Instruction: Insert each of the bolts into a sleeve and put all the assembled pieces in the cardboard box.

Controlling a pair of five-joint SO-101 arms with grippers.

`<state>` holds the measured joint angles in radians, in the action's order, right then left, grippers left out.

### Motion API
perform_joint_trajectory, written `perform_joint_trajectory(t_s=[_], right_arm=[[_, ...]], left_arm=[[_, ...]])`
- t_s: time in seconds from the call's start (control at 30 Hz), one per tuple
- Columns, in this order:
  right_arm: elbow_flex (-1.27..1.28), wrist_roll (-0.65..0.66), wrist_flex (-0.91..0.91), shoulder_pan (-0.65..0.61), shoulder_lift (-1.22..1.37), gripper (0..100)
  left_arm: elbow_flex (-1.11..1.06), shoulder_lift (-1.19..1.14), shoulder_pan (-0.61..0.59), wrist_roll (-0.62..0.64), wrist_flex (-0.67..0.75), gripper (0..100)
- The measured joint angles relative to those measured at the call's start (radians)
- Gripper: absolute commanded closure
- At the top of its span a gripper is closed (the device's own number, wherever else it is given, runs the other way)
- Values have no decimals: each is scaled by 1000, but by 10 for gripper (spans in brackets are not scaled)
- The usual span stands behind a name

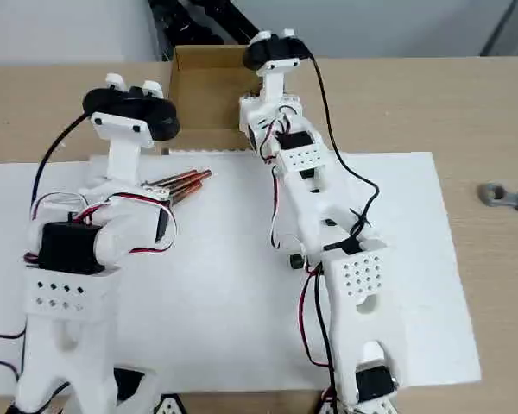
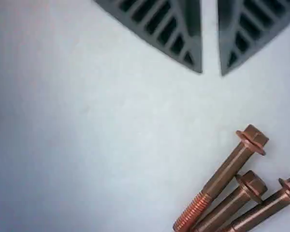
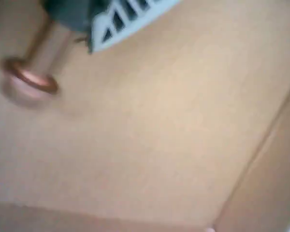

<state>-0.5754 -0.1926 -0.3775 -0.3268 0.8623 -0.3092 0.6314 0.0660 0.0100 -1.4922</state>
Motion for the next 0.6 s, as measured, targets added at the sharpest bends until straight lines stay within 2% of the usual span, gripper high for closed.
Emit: perform_joint_trajectory(t_s=[0.2, 0.3, 0.43, 0.6], right_arm=[[-57, -5, -133, 0, -28, 749], [-54, -12, -216, 15, -97, 826], [-54, -29, -358, 9, -249, 996], [-55, -29, -577, 26, -439, 991]], left_arm=[[0, 0, 0, 0, 0, 932], [0, 0, 0, 0, 0, 914], [0, -43, -40, 0, 0, 913], [46, -221, -115, -58, -52, 913]])
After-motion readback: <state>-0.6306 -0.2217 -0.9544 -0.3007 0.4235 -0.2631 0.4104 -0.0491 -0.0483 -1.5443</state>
